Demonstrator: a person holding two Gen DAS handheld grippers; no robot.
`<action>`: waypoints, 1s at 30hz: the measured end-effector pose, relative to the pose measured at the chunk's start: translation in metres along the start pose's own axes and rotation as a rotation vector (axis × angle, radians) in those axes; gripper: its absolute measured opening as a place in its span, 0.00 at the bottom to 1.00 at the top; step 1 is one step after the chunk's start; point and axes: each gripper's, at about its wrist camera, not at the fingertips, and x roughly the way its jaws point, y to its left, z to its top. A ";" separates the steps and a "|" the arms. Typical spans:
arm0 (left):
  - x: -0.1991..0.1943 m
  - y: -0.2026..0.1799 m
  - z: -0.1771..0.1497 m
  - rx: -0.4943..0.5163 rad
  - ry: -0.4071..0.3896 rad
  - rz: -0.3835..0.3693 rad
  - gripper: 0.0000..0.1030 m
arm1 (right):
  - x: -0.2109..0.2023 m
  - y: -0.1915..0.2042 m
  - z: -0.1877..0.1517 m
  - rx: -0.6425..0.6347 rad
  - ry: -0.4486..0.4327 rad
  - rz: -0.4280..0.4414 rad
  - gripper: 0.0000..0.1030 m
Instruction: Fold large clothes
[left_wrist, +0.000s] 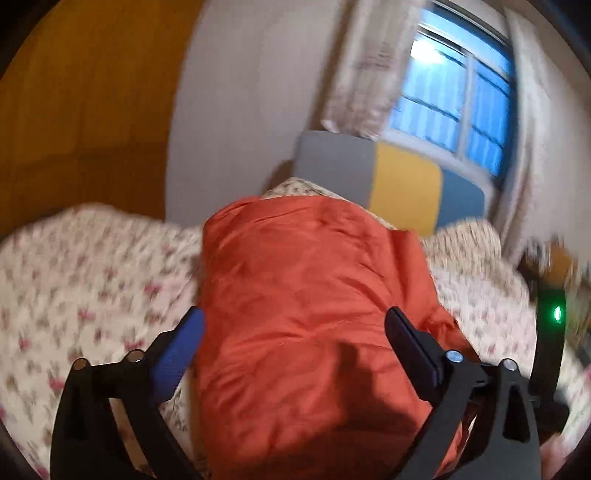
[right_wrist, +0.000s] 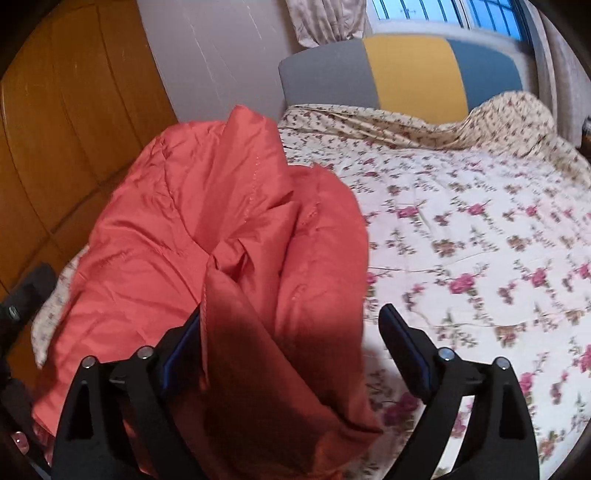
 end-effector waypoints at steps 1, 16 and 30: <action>0.007 -0.008 -0.003 0.054 0.035 0.007 0.95 | 0.003 -0.002 -0.001 0.000 0.011 -0.008 0.89; 0.037 -0.020 -0.034 0.146 0.178 0.078 0.97 | 0.005 -0.008 -0.013 0.054 0.098 -0.027 0.98; -0.041 -0.013 -0.032 -0.042 0.194 0.142 0.97 | -0.086 0.008 -0.044 -0.016 0.069 -0.114 0.98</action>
